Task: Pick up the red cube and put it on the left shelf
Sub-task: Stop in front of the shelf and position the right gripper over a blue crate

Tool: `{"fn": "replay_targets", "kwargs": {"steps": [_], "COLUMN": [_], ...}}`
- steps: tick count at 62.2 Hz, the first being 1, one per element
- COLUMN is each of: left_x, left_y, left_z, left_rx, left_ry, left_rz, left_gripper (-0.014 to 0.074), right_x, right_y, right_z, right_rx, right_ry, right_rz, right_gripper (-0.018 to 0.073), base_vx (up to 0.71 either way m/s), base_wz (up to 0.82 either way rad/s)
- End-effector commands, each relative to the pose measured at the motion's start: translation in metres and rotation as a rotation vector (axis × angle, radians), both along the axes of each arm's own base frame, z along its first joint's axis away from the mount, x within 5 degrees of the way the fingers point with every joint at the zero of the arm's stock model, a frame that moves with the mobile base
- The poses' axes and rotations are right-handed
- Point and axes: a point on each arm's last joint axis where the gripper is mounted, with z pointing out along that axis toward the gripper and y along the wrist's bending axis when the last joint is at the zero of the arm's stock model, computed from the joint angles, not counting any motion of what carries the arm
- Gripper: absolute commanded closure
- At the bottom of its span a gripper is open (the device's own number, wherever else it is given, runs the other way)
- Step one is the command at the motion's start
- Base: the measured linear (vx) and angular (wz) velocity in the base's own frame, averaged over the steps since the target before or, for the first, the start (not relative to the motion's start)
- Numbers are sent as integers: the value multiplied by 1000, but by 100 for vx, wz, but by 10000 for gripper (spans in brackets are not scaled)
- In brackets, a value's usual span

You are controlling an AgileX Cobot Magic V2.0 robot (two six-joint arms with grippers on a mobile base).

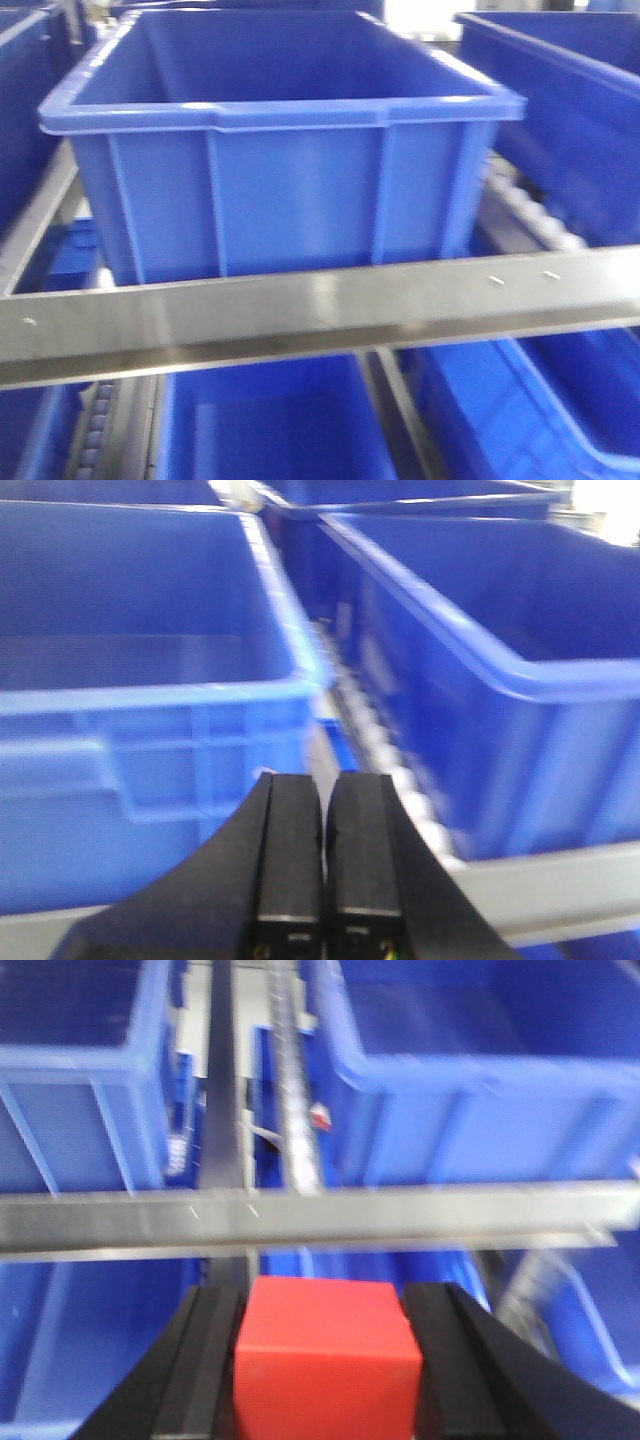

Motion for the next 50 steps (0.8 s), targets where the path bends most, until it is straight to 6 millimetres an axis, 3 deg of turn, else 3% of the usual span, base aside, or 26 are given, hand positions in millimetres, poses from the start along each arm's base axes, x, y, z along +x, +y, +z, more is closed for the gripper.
{"fn": "replay_targets", "kwargs": {"steps": [1,50], "left_x": [0,0], "left_y": [1,1], "left_z": [1,1], "left_rx": [-18,-18], "left_ry": [-81,-81], "left_rz": [9,9], "left_gripper": [495,495], "right_x": [2,2], "right_y": [1,1], "right_z": [15,15], "right_rx": [-17,-17], "right_ry": [-92,-92], "right_rz": [12,12], "right_gripper": [448,448], "base_vx": [29,18], "base_wz": [39,24]}}
